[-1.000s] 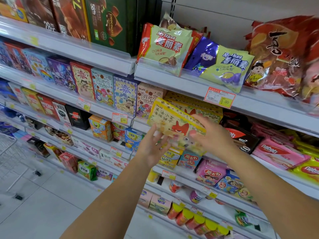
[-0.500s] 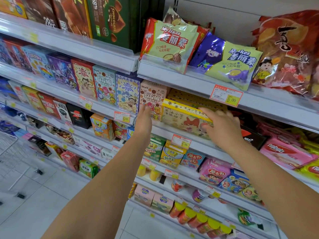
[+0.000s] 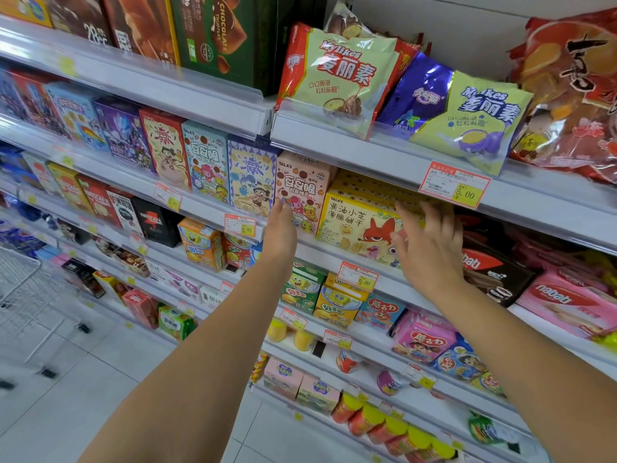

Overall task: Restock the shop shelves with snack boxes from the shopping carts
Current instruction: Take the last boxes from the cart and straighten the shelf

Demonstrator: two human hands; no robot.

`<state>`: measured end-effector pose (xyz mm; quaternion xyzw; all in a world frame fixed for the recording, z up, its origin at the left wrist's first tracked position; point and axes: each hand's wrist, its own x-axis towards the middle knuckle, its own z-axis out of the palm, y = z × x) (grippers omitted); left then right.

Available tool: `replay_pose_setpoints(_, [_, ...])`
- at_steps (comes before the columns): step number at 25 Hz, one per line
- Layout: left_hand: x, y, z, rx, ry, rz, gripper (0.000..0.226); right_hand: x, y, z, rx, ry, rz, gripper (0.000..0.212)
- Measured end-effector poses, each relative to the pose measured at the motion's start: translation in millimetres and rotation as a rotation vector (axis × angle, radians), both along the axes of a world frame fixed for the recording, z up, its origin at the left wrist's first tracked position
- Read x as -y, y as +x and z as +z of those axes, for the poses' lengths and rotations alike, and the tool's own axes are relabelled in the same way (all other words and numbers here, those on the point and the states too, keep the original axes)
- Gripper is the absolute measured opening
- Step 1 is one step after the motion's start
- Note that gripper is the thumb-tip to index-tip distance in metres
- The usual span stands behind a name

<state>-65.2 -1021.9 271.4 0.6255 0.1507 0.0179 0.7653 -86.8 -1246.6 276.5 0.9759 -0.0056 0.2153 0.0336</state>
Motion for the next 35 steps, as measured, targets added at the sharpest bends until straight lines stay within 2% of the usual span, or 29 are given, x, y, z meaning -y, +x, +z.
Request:
replay_pose_setpoints(3, [3,-6,2,-0.01,0.105,-0.02,0.049,1,6,3,0.016,0.007,0.015,0.049])
replay_pose_setpoints(5, [10,-13,-6,0.058,0.187,-0.037,0.052,3,17,17,-0.017,0.037,0.027,0.045])
replay_pose_setpoints(9, [34,-27,-23,0.18,0.327,-0.141,0.043,-4,45,47,-0.246,0.212,0.021,0.048])
replay_pose_setpoints(12, [41,-24,-24,0.267,0.412,-0.191,0.034,-9,63,52,-0.267,0.413,0.009,0.06])
replay_pose_setpoints(14, [39,-19,-29,0.399,0.643,-0.18,0.038,-9,76,49,-0.312,0.483,0.039,0.069])
replay_pose_setpoints(16, [39,-14,-43,0.623,1.026,-0.13,0.045,-8,86,46,-0.369,0.523,0.038,0.078])
replay_pose_setpoints(18, [42,-9,-56,0.792,1.339,-0.156,0.054,-4,94,46,-0.423,0.445,0.055,0.074])
replay_pose_setpoints(20, [46,-3,-65,0.819,1.481,-0.21,0.059,-4,96,49,-0.445,0.358,0.082,0.066])
replay_pose_setpoints(24, [52,1,-74,0.76,1.491,-0.213,0.062,-5,96,50,-0.446,0.26,0.072,0.059])
replay_pose_setpoints(27, [52,-3,-74,0.744,1.494,-0.231,0.063,-5,94,49,-0.456,0.259,0.078,0.058])
replay_pose_setpoints(29, [51,-4,-72,0.738,1.505,-0.232,0.063,-8,94,50,-0.456,0.317,0.055,0.064])
replay_pose_setpoints(33, [50,-2,-71,0.763,1.533,-0.187,0.063,-14,108,50,-0.261,0.461,0.014,0.097])
replay_pose_setpoints(35, [51,0,-75,0.775,1.541,-0.181,0.063,-12,119,49,-0.274,0.382,-0.012,0.086])
